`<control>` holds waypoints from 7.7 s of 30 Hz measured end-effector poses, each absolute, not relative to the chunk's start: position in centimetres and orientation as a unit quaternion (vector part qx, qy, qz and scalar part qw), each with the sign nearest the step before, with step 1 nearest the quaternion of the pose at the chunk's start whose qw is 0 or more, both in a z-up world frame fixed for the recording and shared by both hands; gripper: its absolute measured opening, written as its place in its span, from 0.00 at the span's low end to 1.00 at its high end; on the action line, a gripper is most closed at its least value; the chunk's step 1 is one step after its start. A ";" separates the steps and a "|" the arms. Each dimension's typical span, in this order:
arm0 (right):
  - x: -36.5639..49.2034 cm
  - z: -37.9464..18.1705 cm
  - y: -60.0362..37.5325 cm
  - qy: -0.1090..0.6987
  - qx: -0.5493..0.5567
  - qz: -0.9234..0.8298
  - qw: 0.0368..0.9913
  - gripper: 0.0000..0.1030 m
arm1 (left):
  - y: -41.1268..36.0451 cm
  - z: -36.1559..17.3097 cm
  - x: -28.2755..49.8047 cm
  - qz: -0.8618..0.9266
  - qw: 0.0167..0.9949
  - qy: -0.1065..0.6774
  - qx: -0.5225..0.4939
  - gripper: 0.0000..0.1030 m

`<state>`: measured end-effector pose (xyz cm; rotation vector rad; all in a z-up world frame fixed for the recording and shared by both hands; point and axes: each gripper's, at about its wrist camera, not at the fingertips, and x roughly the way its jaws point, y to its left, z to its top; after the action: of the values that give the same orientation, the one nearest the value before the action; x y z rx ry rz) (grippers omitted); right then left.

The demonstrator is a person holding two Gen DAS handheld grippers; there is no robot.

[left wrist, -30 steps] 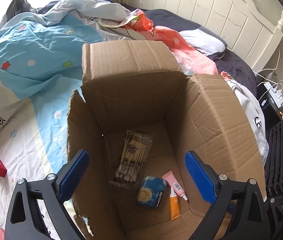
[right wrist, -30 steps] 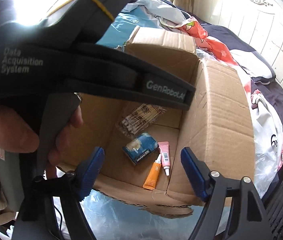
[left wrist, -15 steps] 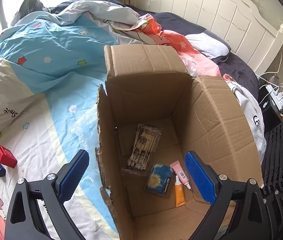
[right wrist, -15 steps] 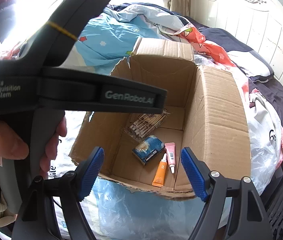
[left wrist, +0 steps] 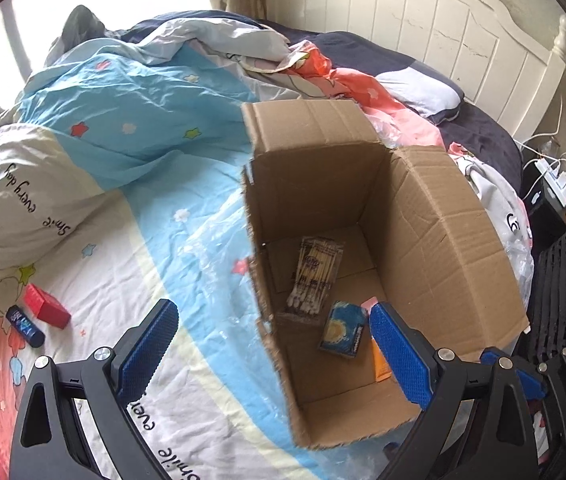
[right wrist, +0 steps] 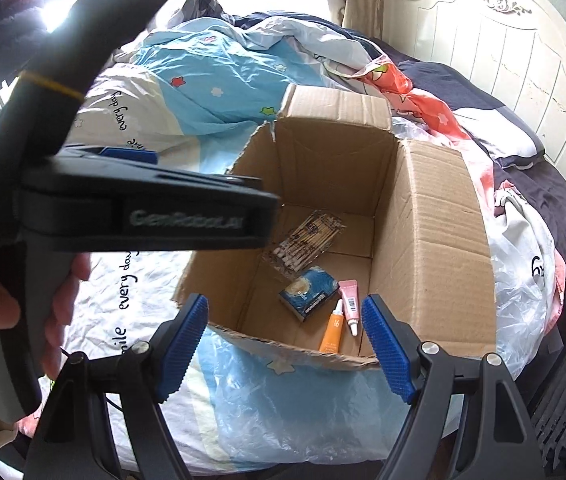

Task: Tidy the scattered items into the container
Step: 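Withdraw both open grippers from the box back over the bed, then move the left gripper to the blue shampoo bottle and the right to the red box, then grasp the blue shampoo bottle with the left gripper while the right gripper grasps the red box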

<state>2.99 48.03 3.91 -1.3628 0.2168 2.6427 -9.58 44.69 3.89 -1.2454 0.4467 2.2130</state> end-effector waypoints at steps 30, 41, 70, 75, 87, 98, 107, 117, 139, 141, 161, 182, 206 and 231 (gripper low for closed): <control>3.2 5.0 36.9 0.008 -0.454 0.891 0.013 0.74 | 26.1 3.6 -6.3 0.837 0.179 0.113 -0.505 0.96; 3.0 5.0 34.7 0.002 -0.452 0.892 -0.001 0.74 | 22.2 3.2 -5.3 0.841 0.151 0.087 -0.512 0.96; 1.4 5.2 25.9 -0.048 -0.451 0.888 -0.072 0.74 | 11.8 2.4 -3.4 0.847 0.071 0.042 -0.525 0.96; 0.9 5.3 24.6 -0.056 -0.451 0.887 -0.083 0.74 | 10.9 2.2 -3.6 0.847 0.064 0.036 -0.527 0.96; -0.6 3.9 22.9 -0.060 -0.466 0.878 -0.097 0.74 | 7.3 1.6 -4.7 0.845 0.039 0.009 -0.533 0.96; -2.3 2.8 21.0 -0.064 -0.475 0.871 -0.112 0.74 | 5.2 0.5 -5.9 0.844 0.010 -0.002 -0.536 0.96; -3.9 2.2 20.8 -0.054 -0.476 0.871 -0.110 0.74 | 4.4 -0.6 -6.9 0.839 -0.001 -0.004 -0.544 0.96; -6.2 0.7 20.6 -0.054 -0.489 0.864 -0.108 0.74 | 3.2 -2.3 -8.0 0.831 -0.009 -0.012 -0.557 0.96; -12.4 -0.5 20.2 -0.065 -0.486 0.865 -0.110 0.74 | 4.8 -3.5 -14.9 0.833 -0.018 -0.024 -0.552 0.96; -12.8 -0.5 20.2 -0.075 -0.482 0.866 -0.112 0.74 | 5.0 -3.5 -15.6 0.834 -0.021 -0.026 -0.551 0.96; -19.7 -2.9 20.2 -0.086 -0.478 0.864 -0.130 0.74 | 4.5 -5.7 -24.5 0.833 -0.059 -0.063 -0.547 0.96; -25.5 -7.0 18.4 -0.117 -0.469 0.861 -0.156 0.74 | 2.3 -11.8 -31.7 0.826 -0.096 -0.137 -0.538 0.96; -30.0 -9.2 16.5 -0.140 -0.469 0.857 -0.164 0.74 | 2.1 -15.2 -35.7 0.829 -0.092 -0.171 -0.524 0.96; -28.6 -7.6 17.7 -0.085 -0.491 0.851 -0.164 0.31 | 3.9 -12.8 -33.1 0.830 -0.049 -0.104 -0.545 0.35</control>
<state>-28.56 17.75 -7.57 -1.7284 -0.2999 2.9943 -33.11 3.93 -12.84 -1.7682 -0.3374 2.6934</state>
